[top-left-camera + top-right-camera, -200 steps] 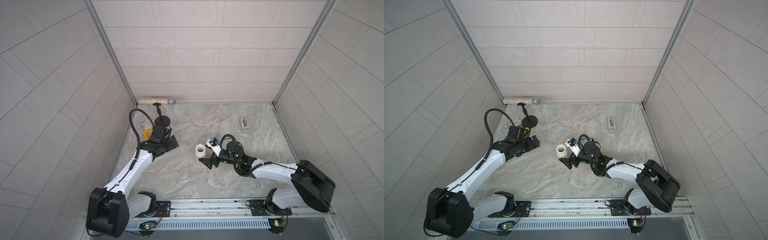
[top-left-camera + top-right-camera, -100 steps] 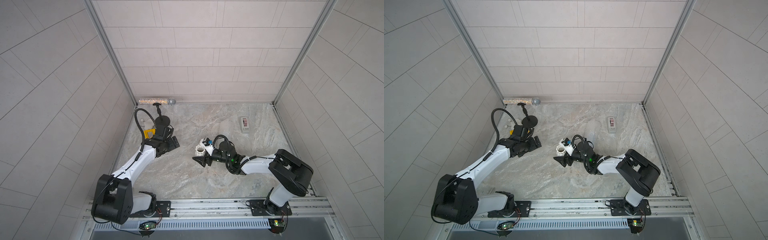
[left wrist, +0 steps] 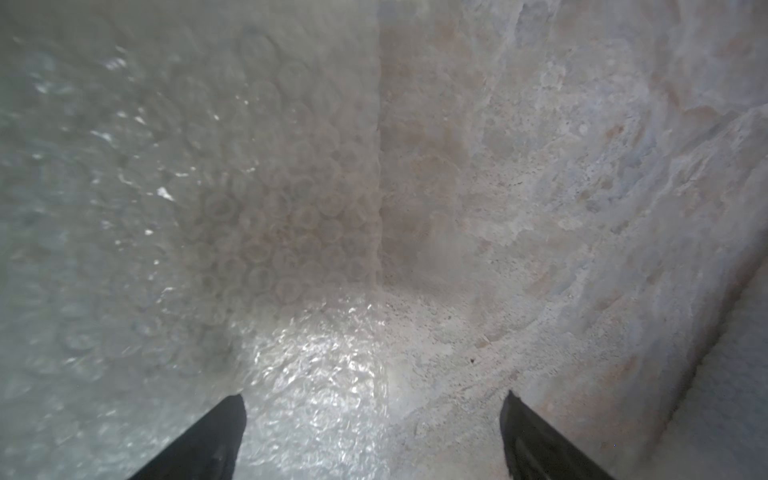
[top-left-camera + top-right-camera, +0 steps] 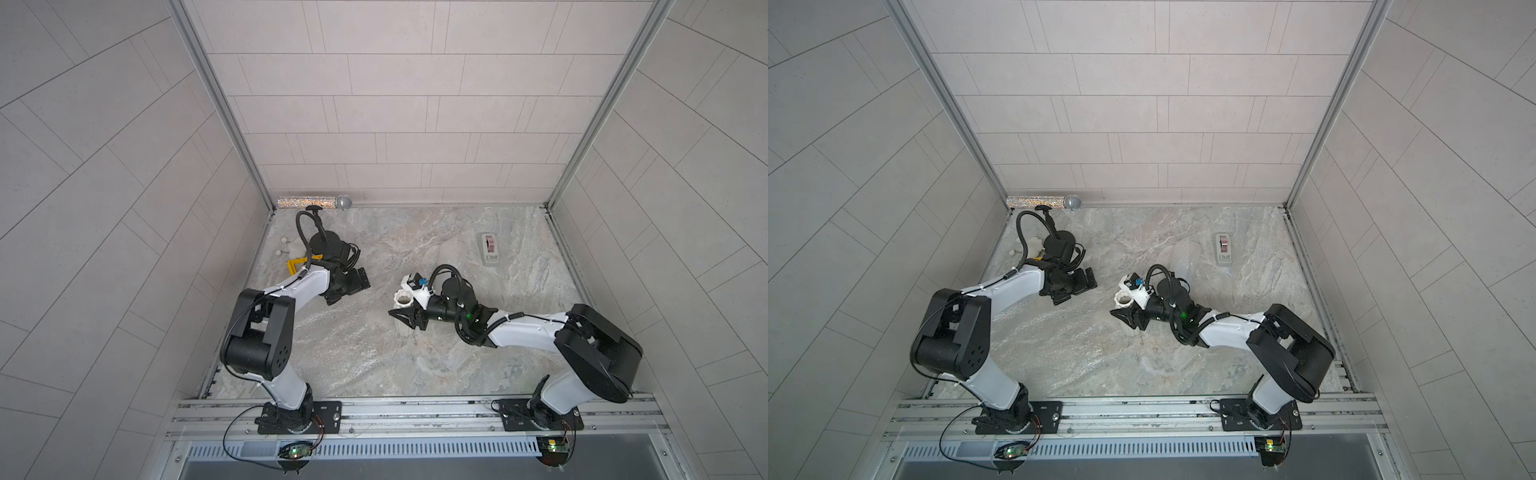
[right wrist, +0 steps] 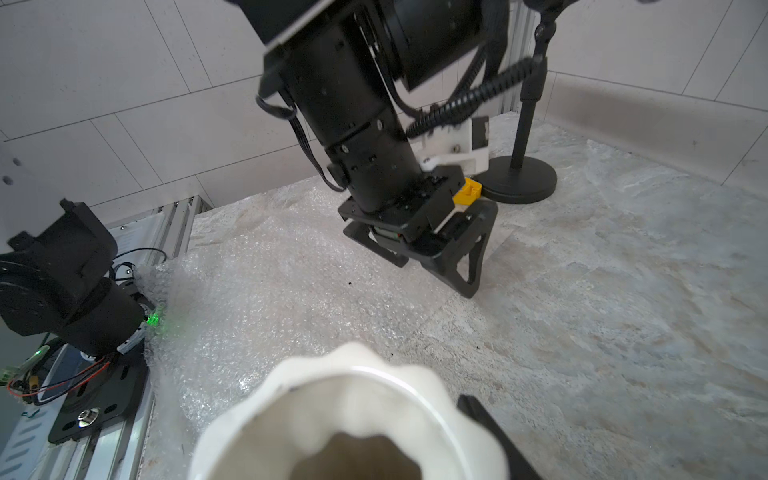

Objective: Wrap vases in bubble wrap
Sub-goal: Pick up the vase from the center of the board, then move the bubble wrap to the center of the board.

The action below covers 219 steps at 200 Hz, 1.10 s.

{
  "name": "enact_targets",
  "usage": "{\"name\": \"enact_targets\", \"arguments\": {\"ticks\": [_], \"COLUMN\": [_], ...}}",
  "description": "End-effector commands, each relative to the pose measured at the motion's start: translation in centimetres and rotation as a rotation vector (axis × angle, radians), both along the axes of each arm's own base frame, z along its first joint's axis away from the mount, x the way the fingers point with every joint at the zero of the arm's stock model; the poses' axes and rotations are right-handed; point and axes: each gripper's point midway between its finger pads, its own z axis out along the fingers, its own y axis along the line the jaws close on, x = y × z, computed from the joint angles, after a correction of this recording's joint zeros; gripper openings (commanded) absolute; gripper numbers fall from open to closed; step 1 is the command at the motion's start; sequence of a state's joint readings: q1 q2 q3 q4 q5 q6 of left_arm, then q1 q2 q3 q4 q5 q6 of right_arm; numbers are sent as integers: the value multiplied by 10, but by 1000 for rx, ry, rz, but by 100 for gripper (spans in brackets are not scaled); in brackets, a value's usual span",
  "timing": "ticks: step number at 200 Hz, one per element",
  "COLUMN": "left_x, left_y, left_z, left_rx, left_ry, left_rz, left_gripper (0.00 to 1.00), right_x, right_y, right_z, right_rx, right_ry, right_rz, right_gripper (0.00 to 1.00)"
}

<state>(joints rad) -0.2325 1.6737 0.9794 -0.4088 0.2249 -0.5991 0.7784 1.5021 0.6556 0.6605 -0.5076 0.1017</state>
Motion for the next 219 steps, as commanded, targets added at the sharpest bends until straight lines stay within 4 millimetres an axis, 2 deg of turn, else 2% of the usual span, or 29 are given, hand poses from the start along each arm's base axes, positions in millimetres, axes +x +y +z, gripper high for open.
{"name": "enact_targets", "arguments": {"ticks": [1, 33, 50, 69, 89, 116, 139, 147, 165, 185, 203, 216, 219], "left_x": [10, 7, 5, 6, 10, 13, 12, 10, 7, 11, 16, 18, 18], "left_y": [-15, -42, -64, -95, -133, -184, -238, -250, -257, -247, -223, -196, -188], "left_z": [-3, -14, -15, -10, -6, -7, 5, 11, 25, 55, 88, 109, 109], "left_rx": [-20, -22, -35, -56, -74, -100, -154, -164, -172, -177, -138, -125, -119], "left_ry": [-11, 4, -4, -36, -61, -82, -114, -121, -145, -206, -256, -302, -301], "left_rz": [-56, -135, -186, -257, -350, -467, -578, -608, -638, -639, -618, -561, -539], "left_gripper": [100, 100, 100, 100, 100, 100, 100, 100, 100, 100, 100, 100, 100], "right_x": [4, 9, 15, 23, 23, 16, 11, 9, 7, 2, -3, -7, -9], "right_y": [-11, -38, -62, -92, -114, -127, -129, -130, -133, -133, -130, -125, -123], "right_z": [61, 80, 92, 95, 96, 96, 100, 101, 105, 107, 110, 107, 108], "right_rx": [59, 31, 47, 27, -7, -78, -109, -117, -132, -162, -180, -231, -240], "right_ry": [-112, -58, -34, 4, 36, 58, 81, 85, 110, 143, 163, 170, 168], "right_rz": [-39, -112, -197, -306, -357, -379, -370, -368, -377, -367, -353, -346, -343], "right_gripper": [35, 34, 32, 29, 27, 25, 23, 23, 22, 20, 20, 21, 21]}}
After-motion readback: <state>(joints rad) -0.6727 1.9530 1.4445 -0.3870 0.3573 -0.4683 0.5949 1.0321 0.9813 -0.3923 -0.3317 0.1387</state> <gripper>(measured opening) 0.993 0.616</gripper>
